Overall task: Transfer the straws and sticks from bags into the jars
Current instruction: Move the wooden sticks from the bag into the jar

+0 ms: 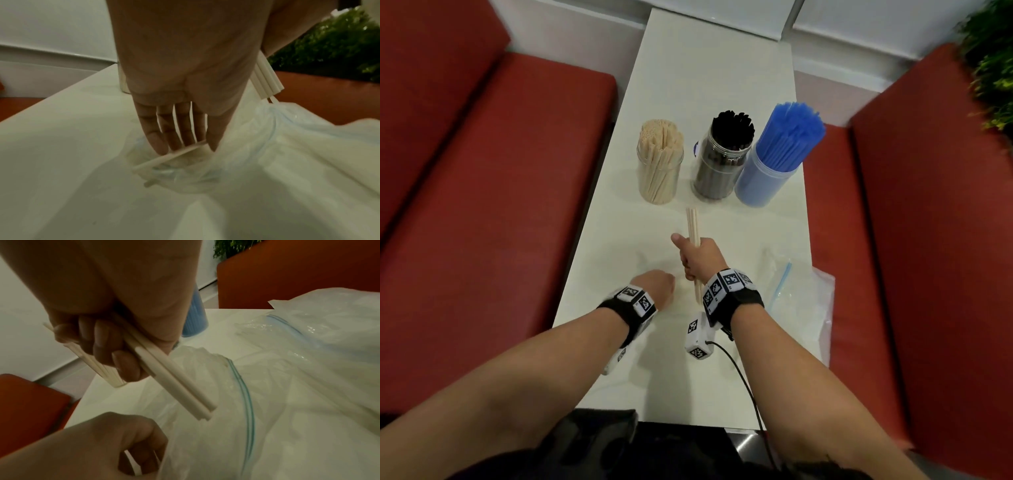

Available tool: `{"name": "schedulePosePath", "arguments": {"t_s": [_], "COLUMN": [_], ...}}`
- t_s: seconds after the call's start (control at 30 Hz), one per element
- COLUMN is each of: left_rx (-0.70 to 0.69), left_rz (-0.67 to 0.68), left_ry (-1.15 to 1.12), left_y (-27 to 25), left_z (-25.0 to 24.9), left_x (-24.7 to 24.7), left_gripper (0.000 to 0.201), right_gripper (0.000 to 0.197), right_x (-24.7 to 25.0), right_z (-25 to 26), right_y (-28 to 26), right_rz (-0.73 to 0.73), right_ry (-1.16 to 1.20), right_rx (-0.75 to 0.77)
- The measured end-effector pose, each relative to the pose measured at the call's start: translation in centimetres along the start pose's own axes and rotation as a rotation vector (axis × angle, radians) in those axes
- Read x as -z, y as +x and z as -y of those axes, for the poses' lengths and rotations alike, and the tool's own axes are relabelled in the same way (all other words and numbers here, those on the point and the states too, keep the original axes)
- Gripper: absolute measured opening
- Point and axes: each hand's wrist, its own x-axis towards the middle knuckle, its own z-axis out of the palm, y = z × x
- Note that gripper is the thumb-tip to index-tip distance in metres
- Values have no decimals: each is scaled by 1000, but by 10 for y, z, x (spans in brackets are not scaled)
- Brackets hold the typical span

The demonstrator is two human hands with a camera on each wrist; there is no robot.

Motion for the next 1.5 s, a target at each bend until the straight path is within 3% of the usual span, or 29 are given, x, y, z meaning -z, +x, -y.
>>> {"name": "schedulePosePath", "arguments": {"t_s": [0.1,0.2,0.33,0.47,0.53,0.63,0.87,1.0,1.1,1.2,1.27,1.33,1.4,1.5], "left_rx": [-36,-10,96,172,173,131,109,46,-51,-103,-49,-18,-54,-122], "left_rz": [1,40,85,139,66,7,123,181,179,27,-101,-147,-74,121], "left_ry": [112,84,-134,-510,-576,-608,-469,-487,-558,-789,-1078,-1324,-1620,-1951], "left_y": [3,2,-6,-17,-28,-46,-63,-73,-78,-74,-68,-65,-63,-63], "left_z": [3,5,6,18,25,30,32,31,35,46,50,46,35,20], "left_x": [-10,0,40,88,114,149,166,168,174,172,168,165,166,169], "left_gripper": [22,25,21,16,19,22,24,26,26,31,34,36,46,59], "right_gripper": [41,43,41,35,33,38,54,56,39,33,37,42,42,32], "right_x": [1,3,6,12,13,13,-1,-6,-4,3,12,15,10,-3], "right_z": [-9,-9,2,26,40,59,58,45,53,84,113,146,172,189], "right_y": [3,4,3,2,3,7,12,7,4,-3,-8,-17,-26,-35], "right_rz": [-19,-20,-78,-273,-318,-272,-1,86,85,-65,-230,-312,-306,-260], "right_ry": [36,51,114,184,216,167,-81,-35,234,525,420,301,274,345], "right_rx": [-30,-32,14,117,151,114,-103,-194,-183,-35,175,399,569,677]}}
